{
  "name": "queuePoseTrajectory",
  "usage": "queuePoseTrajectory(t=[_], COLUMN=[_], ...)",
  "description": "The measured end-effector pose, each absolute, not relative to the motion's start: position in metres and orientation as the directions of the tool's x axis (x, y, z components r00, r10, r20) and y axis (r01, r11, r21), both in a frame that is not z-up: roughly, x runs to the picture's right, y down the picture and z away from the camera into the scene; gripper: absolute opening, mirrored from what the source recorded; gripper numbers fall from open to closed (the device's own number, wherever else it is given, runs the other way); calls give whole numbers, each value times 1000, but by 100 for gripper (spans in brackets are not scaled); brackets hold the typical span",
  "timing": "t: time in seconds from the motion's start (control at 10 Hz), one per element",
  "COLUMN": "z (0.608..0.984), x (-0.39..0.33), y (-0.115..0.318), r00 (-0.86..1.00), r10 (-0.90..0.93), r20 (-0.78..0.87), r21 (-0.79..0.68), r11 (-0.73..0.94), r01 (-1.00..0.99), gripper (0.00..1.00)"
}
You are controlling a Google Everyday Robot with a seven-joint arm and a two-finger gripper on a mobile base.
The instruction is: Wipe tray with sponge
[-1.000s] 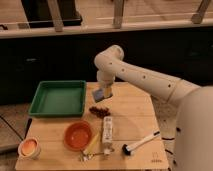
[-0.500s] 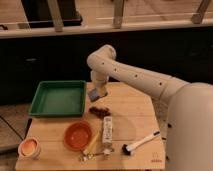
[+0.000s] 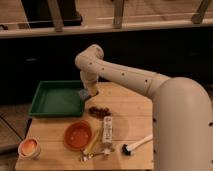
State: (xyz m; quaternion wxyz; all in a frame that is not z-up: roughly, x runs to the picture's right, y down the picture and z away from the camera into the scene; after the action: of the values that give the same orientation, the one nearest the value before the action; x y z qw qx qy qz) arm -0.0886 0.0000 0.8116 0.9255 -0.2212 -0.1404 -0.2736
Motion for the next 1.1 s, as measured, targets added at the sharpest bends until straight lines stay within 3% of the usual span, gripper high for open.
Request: queuePoseTrajectory(t=[1.1], z=[844], x=[-165], y=[-6], r00=[735], r10=[-520], r20=[435], r21=[-258], r11=[710], r01=[655], gripper=[3])
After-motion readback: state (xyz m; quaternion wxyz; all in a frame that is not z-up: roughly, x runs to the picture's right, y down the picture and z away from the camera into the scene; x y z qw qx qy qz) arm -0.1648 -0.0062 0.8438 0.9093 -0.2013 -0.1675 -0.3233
